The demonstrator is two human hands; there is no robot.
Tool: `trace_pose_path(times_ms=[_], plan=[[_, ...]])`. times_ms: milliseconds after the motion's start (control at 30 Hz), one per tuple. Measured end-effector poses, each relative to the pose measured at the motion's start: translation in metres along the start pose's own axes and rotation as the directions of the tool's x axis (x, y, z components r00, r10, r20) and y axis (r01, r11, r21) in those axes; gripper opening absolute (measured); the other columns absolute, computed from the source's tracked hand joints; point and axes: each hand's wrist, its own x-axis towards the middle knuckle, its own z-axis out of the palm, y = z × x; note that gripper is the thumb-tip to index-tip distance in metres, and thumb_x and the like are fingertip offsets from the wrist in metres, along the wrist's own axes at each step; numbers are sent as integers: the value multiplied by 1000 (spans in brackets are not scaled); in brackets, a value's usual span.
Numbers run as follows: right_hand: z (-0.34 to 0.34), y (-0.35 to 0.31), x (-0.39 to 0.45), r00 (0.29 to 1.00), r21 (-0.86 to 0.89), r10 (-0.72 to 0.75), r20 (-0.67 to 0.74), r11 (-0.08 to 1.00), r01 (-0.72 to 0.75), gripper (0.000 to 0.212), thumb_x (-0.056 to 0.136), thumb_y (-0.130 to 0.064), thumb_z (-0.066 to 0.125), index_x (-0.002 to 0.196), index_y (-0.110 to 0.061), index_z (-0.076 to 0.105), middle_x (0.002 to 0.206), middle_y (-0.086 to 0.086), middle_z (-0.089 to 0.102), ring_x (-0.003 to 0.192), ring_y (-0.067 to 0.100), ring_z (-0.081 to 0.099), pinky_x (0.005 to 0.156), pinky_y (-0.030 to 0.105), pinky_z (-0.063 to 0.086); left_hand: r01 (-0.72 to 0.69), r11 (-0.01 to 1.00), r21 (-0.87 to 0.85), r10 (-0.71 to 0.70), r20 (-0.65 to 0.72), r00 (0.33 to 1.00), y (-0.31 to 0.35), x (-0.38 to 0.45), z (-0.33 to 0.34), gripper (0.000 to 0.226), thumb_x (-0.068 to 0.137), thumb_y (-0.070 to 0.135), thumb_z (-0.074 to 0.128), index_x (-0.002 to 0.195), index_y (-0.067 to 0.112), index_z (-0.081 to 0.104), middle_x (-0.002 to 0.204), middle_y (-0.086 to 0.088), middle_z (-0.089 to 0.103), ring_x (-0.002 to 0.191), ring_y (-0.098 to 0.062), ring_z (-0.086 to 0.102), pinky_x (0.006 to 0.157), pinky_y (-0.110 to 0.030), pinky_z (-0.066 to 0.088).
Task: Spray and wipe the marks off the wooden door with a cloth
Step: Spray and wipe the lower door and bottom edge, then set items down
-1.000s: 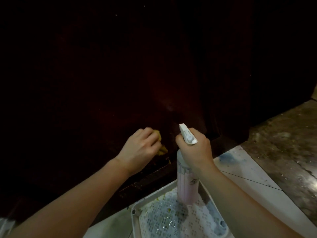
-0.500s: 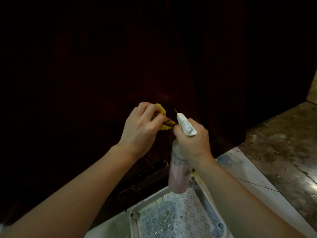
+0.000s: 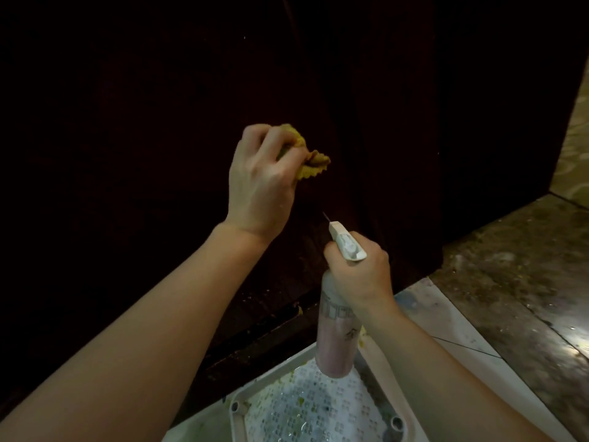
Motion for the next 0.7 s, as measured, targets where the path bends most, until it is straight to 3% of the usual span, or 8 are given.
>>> trace_pose_path(times_ms=[133, 233, 333, 367, 433, 567, 633, 700], plan=[[-3, 11, 0, 992, -20, 124, 15, 992, -124, 23, 71, -33, 56, 51, -24, 48, 44, -7, 44, 43, 8, 39, 46, 27, 31, -276, 960, -56, 281, 194, 940, 13, -40, 24, 18, 88, 8, 56, 85, 4, 73, 94, -13, 68, 89, -35, 63, 69, -40, 51], [-5, 18, -1, 982, -35, 186, 19, 982, -185, 27, 75, -26, 61, 55, -19, 44, 50, -6, 43, 48, 10, 39, 48, 29, 30, -439, 886, -147, 457, 432, 777, 16, -86, 32, 23, 88, 14, 51, 83, 11, 74, 92, -7, 67, 89, -28, 62, 74, -39, 51], [-5, 20, -3, 977, -32, 196, 78, 980, -194, 24, 81, -24, 64, 62, -24, 49, 56, -7, 48, 53, 10, 45, 51, 28, 34, -511, 839, -189, 513, 588, 625, 12, -116, 31, 11, 83, 20, 64, 82, 18, 75, 93, -1, 67, 88, -21, 60, 75, -33, 51], [-4, 20, -4, 973, -29, 197, 120, 980, -195, 18, 81, -26, 65, 67, -25, 53, 60, -7, 52, 57, 10, 48, 53, 28, 36, -498, 847, -186, 500, 596, 628, 11, -120, 28, 8, 82, 20, 67, 82, 17, 74, 92, -2, 67, 86, -20, 60, 74, -32, 51], [-1, 20, -6, 964, -23, 204, 171, 979, -203, 10, 81, -27, 65, 74, -26, 58, 66, -6, 57, 63, 11, 54, 56, 28, 41, -417, 894, -164, 434, 545, 718, 9, -119, 22, 7, 82, 15, 67, 84, 12, 72, 91, -7, 65, 82, -23, 59, 68, -34, 50], [3, 20, -9, 985, -108, 154, 72, 983, -145, 29, 83, -26, 63, 59, -25, 47, 54, -6, 48, 53, 12, 47, 50, 29, 33, -248, 964, -92, 265, 304, 915, 1, -88, 16, 13, 88, 8, 61, 96, 4, 70, 101, -15, 64, 88, -31, 59, 66, -40, 49], [2, 22, -9, 989, -164, 147, -12, 976, -147, 36, 83, -25, 62, 54, -23, 40, 50, -6, 43, 51, 13, 43, 49, 29, 27, -254, 965, -72, 264, 294, 919, 3, -81, 19, 15, 89, 8, 57, 94, 4, 71, 100, -14, 65, 88, -31, 60, 67, -40, 49], [0, 24, -10, 985, -176, 169, -46, 969, -174, 38, 82, -24, 61, 51, -23, 39, 49, -7, 41, 50, 14, 43, 49, 29, 27, -352, 932, -85, 354, 413, 839, 7, -94, 21, 14, 87, 13, 59, 88, 9, 72, 96, -10, 65, 86, -26, 59, 68, -37, 49]])
